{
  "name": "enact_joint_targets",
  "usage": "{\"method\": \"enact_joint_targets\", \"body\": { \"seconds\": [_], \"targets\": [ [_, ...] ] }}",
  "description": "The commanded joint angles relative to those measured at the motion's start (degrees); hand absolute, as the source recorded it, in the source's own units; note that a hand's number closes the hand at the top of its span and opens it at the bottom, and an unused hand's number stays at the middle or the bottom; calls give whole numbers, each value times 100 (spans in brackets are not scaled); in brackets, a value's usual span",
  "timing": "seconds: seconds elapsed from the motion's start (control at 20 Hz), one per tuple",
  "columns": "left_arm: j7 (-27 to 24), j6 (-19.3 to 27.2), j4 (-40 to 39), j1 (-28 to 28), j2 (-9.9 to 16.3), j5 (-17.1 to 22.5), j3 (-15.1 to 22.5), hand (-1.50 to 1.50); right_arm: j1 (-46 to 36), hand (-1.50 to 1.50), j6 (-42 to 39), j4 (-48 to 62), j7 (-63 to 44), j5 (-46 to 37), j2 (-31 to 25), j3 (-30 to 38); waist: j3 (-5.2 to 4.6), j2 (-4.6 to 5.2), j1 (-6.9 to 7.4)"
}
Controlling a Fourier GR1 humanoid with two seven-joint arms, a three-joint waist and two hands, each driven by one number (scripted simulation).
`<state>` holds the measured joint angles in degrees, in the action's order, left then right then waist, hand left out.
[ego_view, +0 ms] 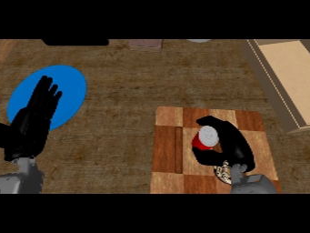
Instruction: Pick the can from the cutting board and place it in the cardboard box
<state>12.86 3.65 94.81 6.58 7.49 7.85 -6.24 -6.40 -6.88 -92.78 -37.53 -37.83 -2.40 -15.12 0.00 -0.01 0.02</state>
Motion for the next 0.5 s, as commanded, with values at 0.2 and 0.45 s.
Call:
{"method": "enact_joint_targets", "body": {
  "seconds": [0.2,0.45],
  "targets": [
    [376,146,715,-354,-184,-160,257,0,-38,150,61,-23,237,-616,-120,-183,0,-5,5],
    [405,181,517,-40,-68,-209,144,0,-908,150,378,976,605,-1292,-25,-483,2,12,78]
  ]
}}
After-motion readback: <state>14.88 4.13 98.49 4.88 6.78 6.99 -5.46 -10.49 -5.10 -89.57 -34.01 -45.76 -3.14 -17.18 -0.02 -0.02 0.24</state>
